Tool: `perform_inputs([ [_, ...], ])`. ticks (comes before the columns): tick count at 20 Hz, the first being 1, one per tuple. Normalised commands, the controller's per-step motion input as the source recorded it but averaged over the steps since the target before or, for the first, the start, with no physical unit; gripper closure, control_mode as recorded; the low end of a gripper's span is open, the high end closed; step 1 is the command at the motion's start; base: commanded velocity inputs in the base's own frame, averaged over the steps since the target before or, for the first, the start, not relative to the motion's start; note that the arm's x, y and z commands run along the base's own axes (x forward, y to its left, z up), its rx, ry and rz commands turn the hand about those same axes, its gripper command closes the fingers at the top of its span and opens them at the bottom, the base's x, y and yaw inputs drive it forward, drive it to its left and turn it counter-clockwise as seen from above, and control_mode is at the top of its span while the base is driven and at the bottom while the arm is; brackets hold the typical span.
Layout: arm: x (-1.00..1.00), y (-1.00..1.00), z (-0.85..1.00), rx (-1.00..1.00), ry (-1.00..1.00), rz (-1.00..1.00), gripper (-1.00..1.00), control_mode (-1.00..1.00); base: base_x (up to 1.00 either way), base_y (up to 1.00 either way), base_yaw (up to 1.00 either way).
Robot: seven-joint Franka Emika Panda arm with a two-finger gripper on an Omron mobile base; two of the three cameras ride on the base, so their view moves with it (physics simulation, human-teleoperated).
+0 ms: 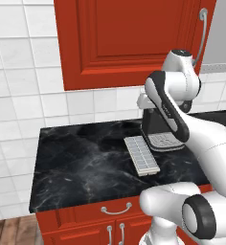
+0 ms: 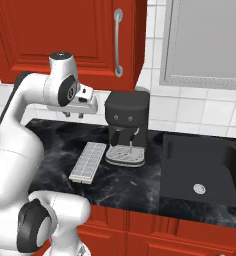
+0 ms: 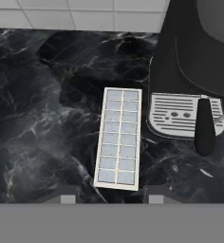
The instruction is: The ice cube tray has been filled with water. Take the tray and place it in the freezer to make ice. Close the freezer door after placing the tray.
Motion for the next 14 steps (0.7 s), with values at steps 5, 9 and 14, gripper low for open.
perform_inputs([
  [5,-0.24,-0.03,-0.01,0.0,-0.01,-0.01,-1.0,-1.0,0.0,0.0,0.0],
  [9,-0.63,-0.02,-0.21,0.0,0.0,0.0,-1.0,-1.0,0.0,0.0,0.0],
  [14,-0.67,-0.26,-0.21,0.01,-0.02,-0.01,-1.0,-1.0,0.0,0.0,0.0],
])
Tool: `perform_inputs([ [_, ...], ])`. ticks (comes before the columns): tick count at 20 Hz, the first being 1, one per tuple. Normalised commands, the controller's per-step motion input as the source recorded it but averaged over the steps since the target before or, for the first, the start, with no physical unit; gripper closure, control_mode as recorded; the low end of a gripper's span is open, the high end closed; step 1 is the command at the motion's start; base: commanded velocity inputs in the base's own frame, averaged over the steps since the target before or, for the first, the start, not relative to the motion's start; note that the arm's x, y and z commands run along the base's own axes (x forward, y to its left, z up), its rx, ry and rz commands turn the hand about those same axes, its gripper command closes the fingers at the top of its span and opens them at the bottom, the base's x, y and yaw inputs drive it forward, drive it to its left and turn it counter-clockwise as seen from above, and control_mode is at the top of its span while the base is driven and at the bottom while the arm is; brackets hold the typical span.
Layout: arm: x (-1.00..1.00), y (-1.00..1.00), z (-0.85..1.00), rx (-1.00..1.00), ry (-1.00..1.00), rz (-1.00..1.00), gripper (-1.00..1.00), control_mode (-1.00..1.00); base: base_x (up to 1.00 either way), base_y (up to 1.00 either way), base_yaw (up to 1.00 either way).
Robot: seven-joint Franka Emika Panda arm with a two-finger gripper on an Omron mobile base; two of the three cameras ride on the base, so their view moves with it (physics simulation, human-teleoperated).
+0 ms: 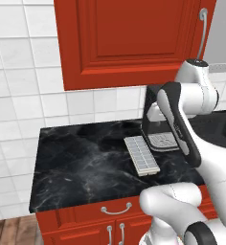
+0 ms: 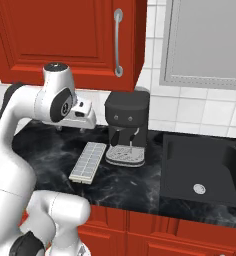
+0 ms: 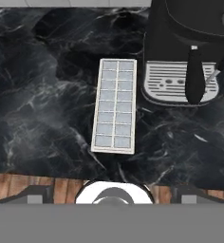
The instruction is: The ice cube tray has been filled with water. Take the tray and place it in the freezer to make ice. Close the freezer door after placing the tray.
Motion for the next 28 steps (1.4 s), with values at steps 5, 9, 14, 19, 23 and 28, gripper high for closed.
perform_inputs([
  [5,-0.69,-0.29,-0.05,0.02,0.0,0.0,-1.0,-1.0,0.0,0.0,0.0],
  [9,-0.35,-0.22,-0.07,0.01,0.0,-0.01,-1.0,-1.0,0.0,0.0,0.0],
  [14,-0.11,0.0,-0.22,0.01,-0.03,-0.23,-1.0,-1.0,0.0,0.0,0.0],
  [19,-0.04,0.0,-0.25,0.14,-0.01,-0.34,-1.0,-1.0,0.0,0.0,0.0],
  [23,-0.02,0.0,-0.23,0.27,0.0,-0.3,-1.0,-1.0,0.0,0.0,0.0],
  [28,0.0,0.0,-0.18,0.28,0.0,-0.11,-1.0,-1.0,0.0,0.0,0.0],
])
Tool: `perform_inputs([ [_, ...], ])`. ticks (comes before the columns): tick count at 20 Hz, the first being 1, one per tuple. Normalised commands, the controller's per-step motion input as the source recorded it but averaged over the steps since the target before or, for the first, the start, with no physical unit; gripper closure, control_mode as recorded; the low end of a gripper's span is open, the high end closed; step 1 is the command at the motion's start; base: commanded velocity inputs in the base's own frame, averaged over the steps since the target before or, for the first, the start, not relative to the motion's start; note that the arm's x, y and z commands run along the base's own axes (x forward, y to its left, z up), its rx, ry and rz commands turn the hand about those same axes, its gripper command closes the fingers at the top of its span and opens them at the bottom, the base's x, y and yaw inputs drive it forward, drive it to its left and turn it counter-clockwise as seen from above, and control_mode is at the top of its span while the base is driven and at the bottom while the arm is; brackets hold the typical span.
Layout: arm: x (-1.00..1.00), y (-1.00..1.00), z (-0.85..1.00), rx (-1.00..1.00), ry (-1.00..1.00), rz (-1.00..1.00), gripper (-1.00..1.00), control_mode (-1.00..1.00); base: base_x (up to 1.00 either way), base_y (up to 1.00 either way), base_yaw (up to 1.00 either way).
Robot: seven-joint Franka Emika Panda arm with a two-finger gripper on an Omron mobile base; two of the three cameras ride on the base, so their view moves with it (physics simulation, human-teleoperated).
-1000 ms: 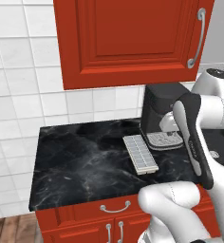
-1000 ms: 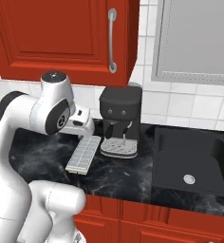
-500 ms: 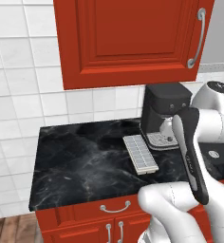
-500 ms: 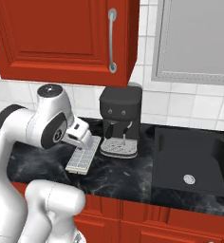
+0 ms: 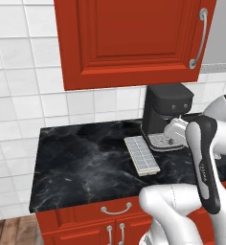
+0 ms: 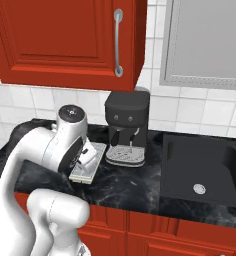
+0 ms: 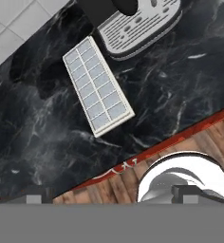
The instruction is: The ice cube tray has been filled with water. Take the tray and place it in the freezer to make ice. Close the freezer door after placing the tray.
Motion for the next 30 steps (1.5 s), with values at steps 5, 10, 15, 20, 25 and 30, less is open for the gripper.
perform_inputs([
  [5,0.0,0.0,-0.09,0.16,0.0,-0.01,-1.0,-1.0,0.0,0.0,0.0],
  [10,-0.01,0.0,-0.01,0.01,0.0,0.0,-1.0,-1.0,0.0,0.0,0.0],
  [15,-0.07,0.0,-0.07,0.0,0.0,0.0,-1.0,-1.0,0.0,0.0,0.0],
  [20,0.0,0.0,-0.33,0.0,0.0,0.03,-1.0,-1.0,0.0,0.0,0.0],
  [25,0.0,0.0,-0.5,0.0,0.0,0.06,-1.0,-1.0,0.0,0.0,0.0],
  [30,0.0,0.0,-0.39,0.0,0.0,0.03,-1.0,-1.0,0.0,0.0,0.0],
])
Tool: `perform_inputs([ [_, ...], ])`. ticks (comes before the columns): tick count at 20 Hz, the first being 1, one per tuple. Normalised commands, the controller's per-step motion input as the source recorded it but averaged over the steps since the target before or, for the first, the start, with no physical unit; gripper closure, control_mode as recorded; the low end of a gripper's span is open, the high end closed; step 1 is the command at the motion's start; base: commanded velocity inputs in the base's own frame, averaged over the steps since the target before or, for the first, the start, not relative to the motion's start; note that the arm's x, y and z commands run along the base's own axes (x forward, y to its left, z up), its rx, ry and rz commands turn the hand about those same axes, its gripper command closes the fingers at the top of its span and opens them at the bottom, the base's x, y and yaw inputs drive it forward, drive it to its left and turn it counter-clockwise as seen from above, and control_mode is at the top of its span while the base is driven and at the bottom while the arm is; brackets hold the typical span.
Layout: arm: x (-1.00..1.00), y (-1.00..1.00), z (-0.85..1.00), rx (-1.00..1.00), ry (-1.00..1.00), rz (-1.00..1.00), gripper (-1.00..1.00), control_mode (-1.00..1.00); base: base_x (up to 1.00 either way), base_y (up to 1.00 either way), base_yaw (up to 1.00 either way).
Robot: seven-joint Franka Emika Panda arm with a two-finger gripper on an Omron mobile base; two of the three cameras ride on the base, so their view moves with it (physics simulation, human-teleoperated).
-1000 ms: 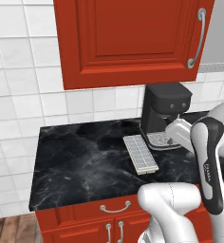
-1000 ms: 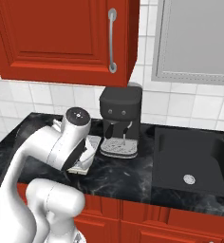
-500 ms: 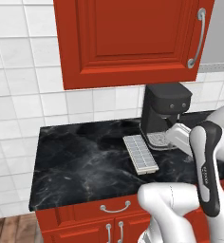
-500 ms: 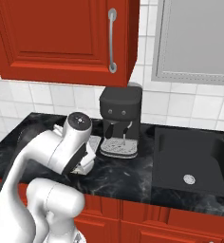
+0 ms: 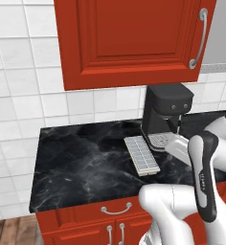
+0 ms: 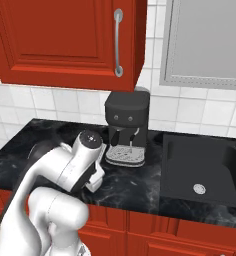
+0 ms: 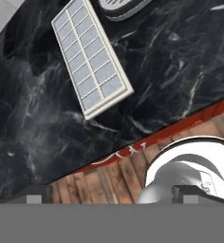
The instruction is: The ice cube tray has been filled with water. Take the tray and place it in the freezer to make ice. Close the freezer door after placing the tray.
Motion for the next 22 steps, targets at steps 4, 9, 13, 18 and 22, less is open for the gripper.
perform_inputs([
  [4,0.08,0.0,-0.43,0.0,0.0,0.0,-1.0,-1.0,0.0,0.0,0.0],
  [9,0.16,0.0,-0.37,0.0,0.0,0.0,-1.0,-1.0,0.0,0.0,0.0],
  [13,0.33,0.0,-0.29,0.0,0.0,0.0,-1.0,-1.0,0.0,0.0,0.0],
  [18,0.43,0.0,-0.26,0.0,0.0,0.0,-1.0,-1.0,0.0,0.0,0.0],
  [22,0.44,0.0,-0.26,0.0,0.0,0.0,-1.0,-1.0,0.0,0.0,0.0],
])
